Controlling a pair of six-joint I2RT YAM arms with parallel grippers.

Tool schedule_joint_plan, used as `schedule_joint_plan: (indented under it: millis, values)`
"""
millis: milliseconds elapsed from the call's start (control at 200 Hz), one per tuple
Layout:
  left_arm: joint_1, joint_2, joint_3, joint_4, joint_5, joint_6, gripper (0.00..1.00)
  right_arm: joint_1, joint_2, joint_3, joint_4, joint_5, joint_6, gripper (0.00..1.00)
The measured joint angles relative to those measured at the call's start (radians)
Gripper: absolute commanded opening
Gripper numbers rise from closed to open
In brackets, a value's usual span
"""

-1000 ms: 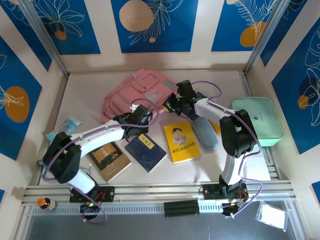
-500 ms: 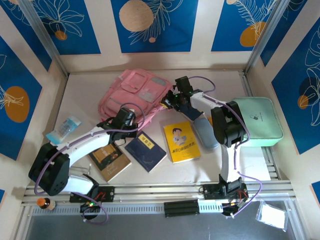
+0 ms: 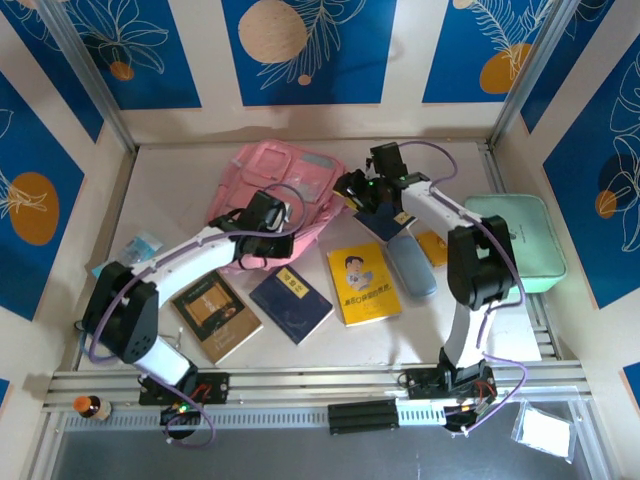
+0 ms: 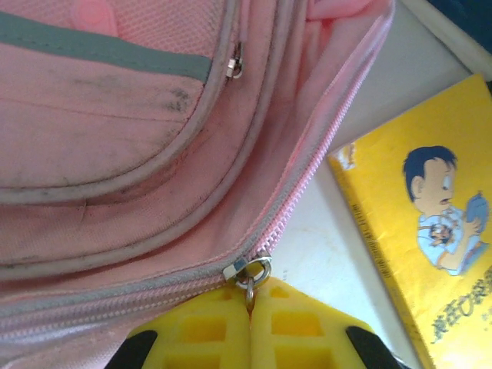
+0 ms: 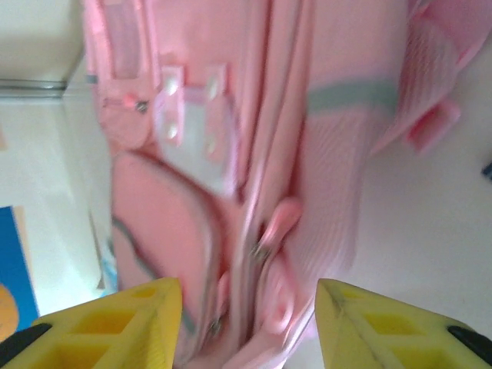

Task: Pack the student bag
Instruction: Unzip the student bag at the top-center of the table.

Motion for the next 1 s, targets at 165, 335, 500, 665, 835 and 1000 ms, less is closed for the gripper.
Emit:
schedule_joint_plan:
  millis: [165,335,500,665,835,1000]
  values:
    - [-0.002,0.081,0.104,-0.033,0.067,0.011,0.0,0.046,-0.081,-0.099,0.026,-0.014,0.11,0.58]
    - [-0.007,0.14,0.168,-0.058,0.113,0.023,0.0,0.082,-0.034,-0.107,0.019,-0.015,0.18,0.65]
    - [-0.01,0.172,0.197,-0.085,0.127,0.023,0.0,0.099,0.045,-0.06,-0.016,-0.021,0.208,0.65]
    - [-0.013,0.2,0.215,-0.096,0.13,0.023,0.0,0.118,0.093,-0.034,-0.036,-0.021,0.219,0.61]
    - [-0.016,0.207,0.215,-0.101,0.128,0.023,0.0,0.129,0.129,-0.008,-0.054,-0.022,0.219,0.51]
    - [-0.016,0.207,0.215,-0.112,0.105,0.022,0.0,0.129,0.162,0.007,-0.058,-0.025,0.213,0.33]
